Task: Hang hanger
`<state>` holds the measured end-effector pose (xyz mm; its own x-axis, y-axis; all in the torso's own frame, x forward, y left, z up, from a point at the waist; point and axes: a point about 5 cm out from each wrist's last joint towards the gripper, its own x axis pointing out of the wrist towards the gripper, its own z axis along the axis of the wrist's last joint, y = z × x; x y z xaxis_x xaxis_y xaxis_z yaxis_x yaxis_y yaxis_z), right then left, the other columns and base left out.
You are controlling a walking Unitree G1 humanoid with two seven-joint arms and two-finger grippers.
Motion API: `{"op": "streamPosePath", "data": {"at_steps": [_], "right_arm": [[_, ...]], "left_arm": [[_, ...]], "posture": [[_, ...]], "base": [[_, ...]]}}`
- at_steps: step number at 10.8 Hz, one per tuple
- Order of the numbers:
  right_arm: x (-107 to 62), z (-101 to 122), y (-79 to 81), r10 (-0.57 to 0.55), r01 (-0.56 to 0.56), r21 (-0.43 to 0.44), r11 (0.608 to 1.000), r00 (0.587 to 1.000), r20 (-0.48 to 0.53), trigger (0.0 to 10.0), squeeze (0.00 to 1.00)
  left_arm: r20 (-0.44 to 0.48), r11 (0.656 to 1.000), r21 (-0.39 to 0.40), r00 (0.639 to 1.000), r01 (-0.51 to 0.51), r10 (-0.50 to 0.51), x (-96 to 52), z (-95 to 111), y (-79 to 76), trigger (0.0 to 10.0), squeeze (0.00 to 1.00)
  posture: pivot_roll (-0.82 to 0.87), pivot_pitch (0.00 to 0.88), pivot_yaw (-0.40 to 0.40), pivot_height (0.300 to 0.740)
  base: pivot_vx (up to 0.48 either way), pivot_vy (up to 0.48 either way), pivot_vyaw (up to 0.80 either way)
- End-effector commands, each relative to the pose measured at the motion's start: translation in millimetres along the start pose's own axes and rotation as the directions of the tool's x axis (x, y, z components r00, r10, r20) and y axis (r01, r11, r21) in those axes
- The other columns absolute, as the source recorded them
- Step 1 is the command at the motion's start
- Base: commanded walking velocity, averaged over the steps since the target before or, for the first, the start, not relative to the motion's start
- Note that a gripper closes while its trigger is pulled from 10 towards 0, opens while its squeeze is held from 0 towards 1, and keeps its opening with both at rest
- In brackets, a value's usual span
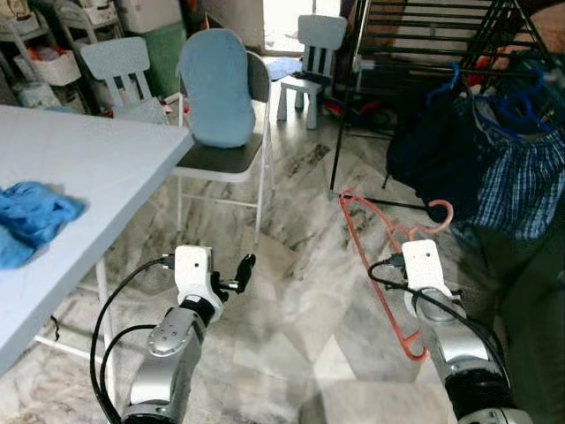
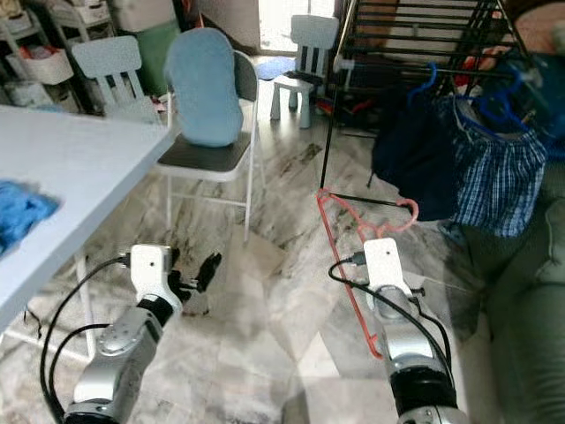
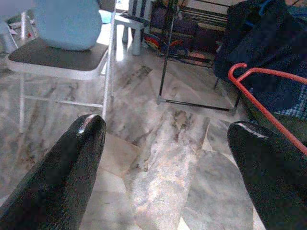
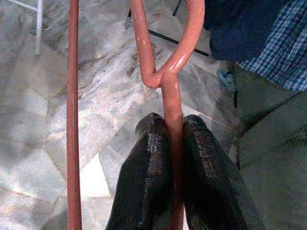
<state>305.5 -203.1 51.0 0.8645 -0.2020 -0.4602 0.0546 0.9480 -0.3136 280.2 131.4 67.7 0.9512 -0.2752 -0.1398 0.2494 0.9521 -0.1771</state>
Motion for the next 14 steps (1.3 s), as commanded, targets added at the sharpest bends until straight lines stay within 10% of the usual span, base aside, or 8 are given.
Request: {"op": "streamPosePath", "data": {"at_steps": [1, 14], "right_arm": [[-1.5, 2.8, 2.2, 0.000, 0.001, -0.009, 1.000, 1.000, 0.025, 10.0, 0.00], [-3.7, 0.2, -11.4, -0.045, 0.048, -0.063, 0.997, 0.998, 0.047, 10.0, 0.00]], "left_arm": [[0.004, 1.000, 0.019, 1.000, -0.002, 0.002, 2.3, 1.3, 1.7, 10.0, 0.00], [0.020, 0.999, -0.006, 0.999, 0.040, -0.040, 17.8, -1.9, -12.2, 10.0, 0.00]], "posture": [[-0.17, 0.000, 0.050, 0.740], [-0.21, 0.000, 0.064, 0.740]], "base": [[0.315, 0.000, 0.00], [0.399, 0.080, -0.17]]}}
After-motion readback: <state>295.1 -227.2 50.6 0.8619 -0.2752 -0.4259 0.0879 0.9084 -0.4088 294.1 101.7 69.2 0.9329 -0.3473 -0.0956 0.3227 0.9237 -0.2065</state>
